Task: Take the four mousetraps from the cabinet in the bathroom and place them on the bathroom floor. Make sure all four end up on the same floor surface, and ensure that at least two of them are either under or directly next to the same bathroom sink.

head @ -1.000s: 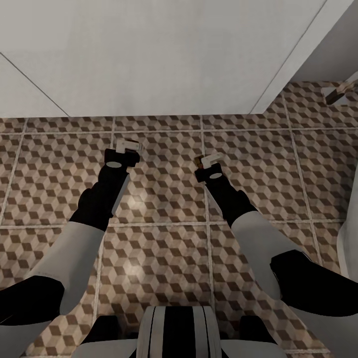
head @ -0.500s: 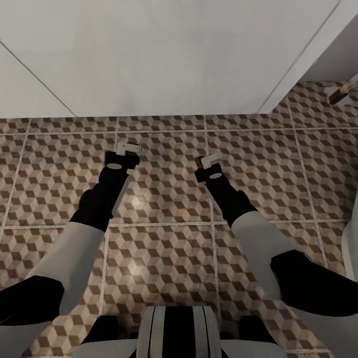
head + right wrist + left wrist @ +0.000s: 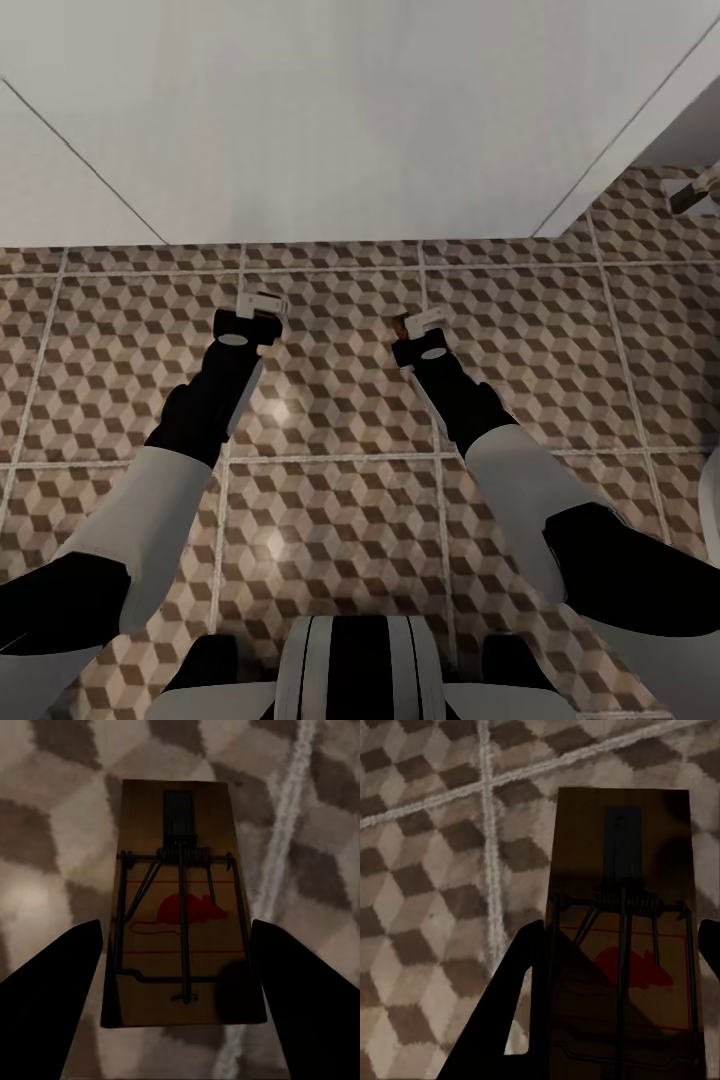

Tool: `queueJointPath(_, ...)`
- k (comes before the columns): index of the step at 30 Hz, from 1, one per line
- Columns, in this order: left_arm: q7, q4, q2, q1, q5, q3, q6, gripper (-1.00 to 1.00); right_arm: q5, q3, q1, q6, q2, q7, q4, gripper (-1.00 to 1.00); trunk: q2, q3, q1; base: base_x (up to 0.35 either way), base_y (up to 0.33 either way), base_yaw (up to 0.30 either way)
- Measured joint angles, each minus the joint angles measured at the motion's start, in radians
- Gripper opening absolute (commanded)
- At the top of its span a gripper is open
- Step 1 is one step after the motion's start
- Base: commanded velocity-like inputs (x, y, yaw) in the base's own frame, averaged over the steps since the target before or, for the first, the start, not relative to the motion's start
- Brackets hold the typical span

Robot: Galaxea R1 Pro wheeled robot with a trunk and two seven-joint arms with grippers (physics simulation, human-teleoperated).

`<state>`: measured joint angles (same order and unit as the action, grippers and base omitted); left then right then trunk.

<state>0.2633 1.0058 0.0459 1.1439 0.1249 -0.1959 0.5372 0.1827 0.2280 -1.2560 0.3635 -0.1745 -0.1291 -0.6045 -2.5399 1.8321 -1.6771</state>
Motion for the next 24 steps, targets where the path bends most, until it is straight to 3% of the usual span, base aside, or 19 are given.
queueJointPath(8,0.0,-0.03,0.0,0.0,0.0,0.0,-0.019,-1.0,0.0,0.0,0.0,-0.001,0.0,0.0,0.0,-1.0,0.0,0.0,0.0,0.257,0.081,0.0)
queueJointPath(16,0.0,-0.053,0.002,0.0,0.0,0.0,-0.024,-1.0,0.0,0.0,0.0,-0.001,0.0,0.0,0.0,-1.0,0.0,0.0,0.0,0.035,0.007,0.0)
queueJointPath(24,0.0,-0.147,0.005,0.0,0.0,-0.001,-0.159,-1.0,0.001,0.0,0.0,-0.001,0.0,0.0,0.0,-1.0,0.0,0.0,0.0,0.001,0.0,0.0)
